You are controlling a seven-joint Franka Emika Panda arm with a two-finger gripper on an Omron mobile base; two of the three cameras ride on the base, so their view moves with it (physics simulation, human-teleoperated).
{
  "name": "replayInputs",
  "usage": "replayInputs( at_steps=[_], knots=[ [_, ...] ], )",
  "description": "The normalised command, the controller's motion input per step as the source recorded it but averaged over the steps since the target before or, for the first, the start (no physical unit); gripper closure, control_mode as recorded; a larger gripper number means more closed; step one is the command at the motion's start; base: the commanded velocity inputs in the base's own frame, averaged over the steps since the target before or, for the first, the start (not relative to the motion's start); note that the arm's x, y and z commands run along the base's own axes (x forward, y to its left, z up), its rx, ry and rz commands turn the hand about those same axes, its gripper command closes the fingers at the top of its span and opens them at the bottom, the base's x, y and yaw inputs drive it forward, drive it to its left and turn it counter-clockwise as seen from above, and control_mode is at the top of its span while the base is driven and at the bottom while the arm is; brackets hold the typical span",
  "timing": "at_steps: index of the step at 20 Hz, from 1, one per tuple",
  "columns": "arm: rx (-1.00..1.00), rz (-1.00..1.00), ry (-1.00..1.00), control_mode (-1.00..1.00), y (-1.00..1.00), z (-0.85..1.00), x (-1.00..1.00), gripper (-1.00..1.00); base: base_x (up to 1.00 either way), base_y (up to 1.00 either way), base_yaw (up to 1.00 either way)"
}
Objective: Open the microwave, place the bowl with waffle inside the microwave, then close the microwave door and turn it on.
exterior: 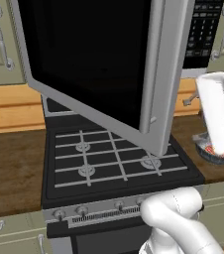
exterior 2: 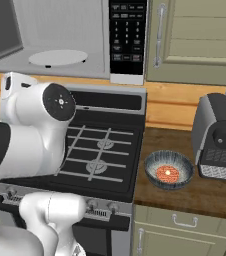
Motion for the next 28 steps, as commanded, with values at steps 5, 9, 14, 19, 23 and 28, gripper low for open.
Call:
replayInputs(
  at_steps=[5,9,14,19,23,28],
  knots=[
    [0.02,0.28,-0.27,-1.00,0.46,0.00,0.75,-1.00,0.00,0.00,0.00],
    [0.01,0.30,-0.16,-1.00,0.59,0.00,0.31,-1.00,0.00,0.00,0.00],
    [0.00,0.27,-0.12,-1.00,0.86,0.03,0.15,-1.00,0.00,0.00,0.00],
    [0.00,0.26,-0.17,-1.00,0.95,0.04,0.03,-1.00,0.00,0.00,0.00],
    [0.00,0.24,-0.26,-1.00,0.96,0.12,-0.06,-1.00,0.00,0.00,0.00],
    [0.00,0.13,-0.31,-1.00,0.58,0.08,-0.12,-1.00,0.00,0.00,0.00]
  ],
)
